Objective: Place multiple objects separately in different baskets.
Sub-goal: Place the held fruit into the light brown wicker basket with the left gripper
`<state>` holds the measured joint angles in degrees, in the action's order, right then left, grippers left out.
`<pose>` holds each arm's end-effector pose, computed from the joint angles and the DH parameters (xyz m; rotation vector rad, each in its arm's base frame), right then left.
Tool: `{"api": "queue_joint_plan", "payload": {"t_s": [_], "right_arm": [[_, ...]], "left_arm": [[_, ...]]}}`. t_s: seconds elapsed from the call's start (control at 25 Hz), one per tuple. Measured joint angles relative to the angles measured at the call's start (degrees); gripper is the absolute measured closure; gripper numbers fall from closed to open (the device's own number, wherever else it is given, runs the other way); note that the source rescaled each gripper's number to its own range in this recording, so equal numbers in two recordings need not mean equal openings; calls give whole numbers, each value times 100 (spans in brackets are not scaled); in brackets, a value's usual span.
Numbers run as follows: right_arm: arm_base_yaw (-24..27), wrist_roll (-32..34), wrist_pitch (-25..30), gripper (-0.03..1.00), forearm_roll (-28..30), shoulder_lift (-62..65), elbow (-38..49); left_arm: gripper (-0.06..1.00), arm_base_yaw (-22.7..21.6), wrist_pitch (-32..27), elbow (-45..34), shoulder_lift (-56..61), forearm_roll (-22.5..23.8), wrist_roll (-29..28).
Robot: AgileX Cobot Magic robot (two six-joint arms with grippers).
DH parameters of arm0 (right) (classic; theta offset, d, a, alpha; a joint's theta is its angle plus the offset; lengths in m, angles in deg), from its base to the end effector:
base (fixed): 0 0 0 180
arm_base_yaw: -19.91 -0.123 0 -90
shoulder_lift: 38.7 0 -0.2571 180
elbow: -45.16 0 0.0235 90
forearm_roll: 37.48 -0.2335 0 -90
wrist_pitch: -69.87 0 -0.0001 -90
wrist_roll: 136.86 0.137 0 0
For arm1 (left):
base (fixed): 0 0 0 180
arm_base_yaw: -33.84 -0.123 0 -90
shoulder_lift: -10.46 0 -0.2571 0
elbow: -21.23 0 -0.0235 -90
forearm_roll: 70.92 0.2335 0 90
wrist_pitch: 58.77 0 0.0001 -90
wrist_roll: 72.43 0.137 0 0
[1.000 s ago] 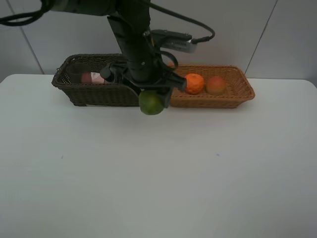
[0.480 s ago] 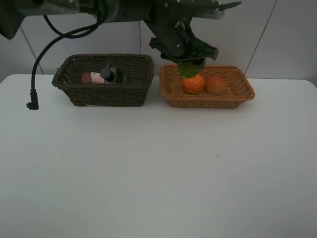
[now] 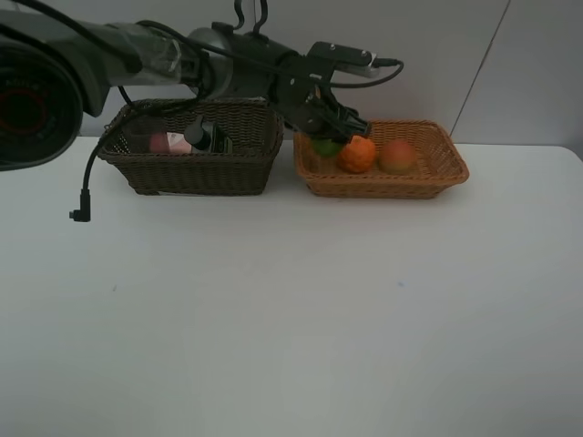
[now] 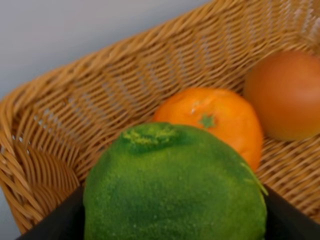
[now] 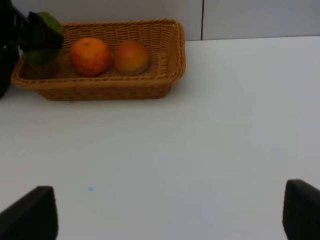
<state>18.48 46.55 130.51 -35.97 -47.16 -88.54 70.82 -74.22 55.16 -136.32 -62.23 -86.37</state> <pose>0.0466 -0.0020 0.2559 0.0364 2.0136 0.0224 0.4403 -0.3246 0.1102 0.5906 2.1814 -0.3563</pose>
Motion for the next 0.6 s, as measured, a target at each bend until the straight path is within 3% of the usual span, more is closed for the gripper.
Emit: {"api": "queue_joint_plan", "payload": {"t_s": [0.28, 0.48, 0.6], "right_arm": [[0, 0, 0, 1, 0, 0, 0], [0, 0, 0, 1, 0, 0, 0], [0, 0, 0, 1, 0, 0, 0]], "left_arm": [[19, -7, 80, 0, -173, -42, 1], [19, -7, 3, 0, -173, -381, 1], [7, -7, -70, 0, -173, -525, 1]]}}
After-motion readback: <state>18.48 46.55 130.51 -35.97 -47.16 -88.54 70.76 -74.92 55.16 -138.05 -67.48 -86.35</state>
